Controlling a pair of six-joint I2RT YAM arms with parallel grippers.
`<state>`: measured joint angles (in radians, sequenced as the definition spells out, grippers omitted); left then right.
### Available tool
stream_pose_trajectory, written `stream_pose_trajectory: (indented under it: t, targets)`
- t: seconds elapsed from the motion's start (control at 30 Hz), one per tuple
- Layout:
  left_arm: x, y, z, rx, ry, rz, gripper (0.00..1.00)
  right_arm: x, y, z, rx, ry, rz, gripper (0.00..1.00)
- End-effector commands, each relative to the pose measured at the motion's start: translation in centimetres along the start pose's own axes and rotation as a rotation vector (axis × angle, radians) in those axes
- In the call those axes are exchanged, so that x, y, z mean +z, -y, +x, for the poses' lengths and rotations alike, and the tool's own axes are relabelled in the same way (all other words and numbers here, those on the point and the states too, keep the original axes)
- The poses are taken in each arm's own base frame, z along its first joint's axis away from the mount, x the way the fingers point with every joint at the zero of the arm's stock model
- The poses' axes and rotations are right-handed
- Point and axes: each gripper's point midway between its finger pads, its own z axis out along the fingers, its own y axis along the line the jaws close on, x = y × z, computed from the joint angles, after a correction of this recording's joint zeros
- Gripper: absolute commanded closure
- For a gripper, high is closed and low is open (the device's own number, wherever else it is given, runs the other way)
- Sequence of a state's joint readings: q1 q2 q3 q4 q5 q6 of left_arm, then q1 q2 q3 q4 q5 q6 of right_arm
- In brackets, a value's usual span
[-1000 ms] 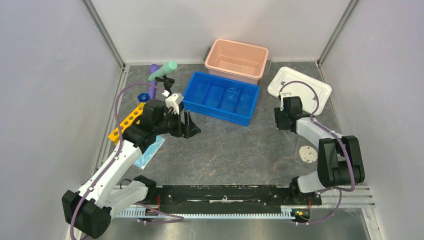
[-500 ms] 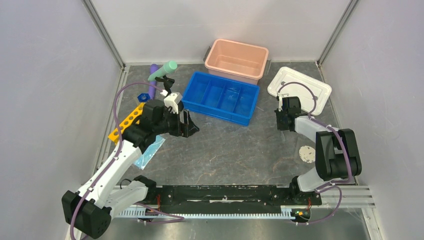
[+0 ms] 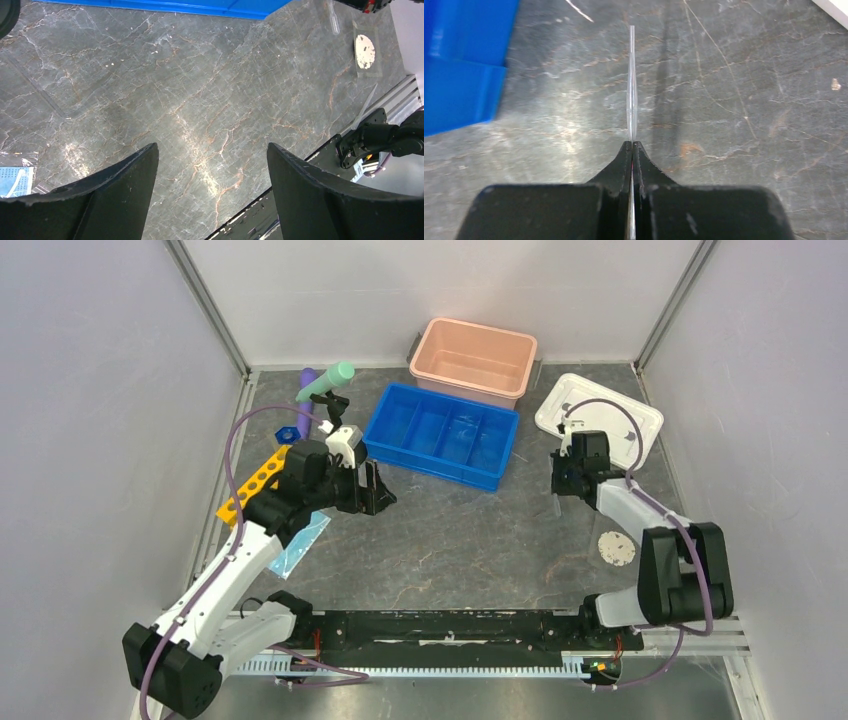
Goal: Organize the chemistry lab equipment
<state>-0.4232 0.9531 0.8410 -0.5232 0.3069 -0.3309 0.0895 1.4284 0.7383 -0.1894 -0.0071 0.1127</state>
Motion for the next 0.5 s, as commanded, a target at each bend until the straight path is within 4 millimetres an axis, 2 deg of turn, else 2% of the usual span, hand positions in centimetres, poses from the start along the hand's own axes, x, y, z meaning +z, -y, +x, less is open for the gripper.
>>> stream_pose_trajectory:
  t: [0.0, 0.1, 0.3, 0.47]
  targets:
    - [-0.3, 1.0, -1.6, 0.059, 0.038, 0.034, 0.14, -1.7, -3.1, -1.5, 0.101, 0.107, -0.164, 1.0]
    - [-0.3, 1.8, -1.7, 0.036, 0.029, 0.074, 0.14, -3.3, -5.1, -1.8, 0.186, 0.171, -0.269, 1.0]
    - [0.0, 5.0, -2.6, -0.05, 0.03, 0.239, 0.15, -8.7, -8.8, -4.8, 0.351, 0.406, -0.499, 1.0]
    - [1.2, 6.7, -2.8, -0.131, 0.012, 0.358, 0.15, -12.1, -11.5, -6.8, 0.373, 0.592, -0.677, 0.99]
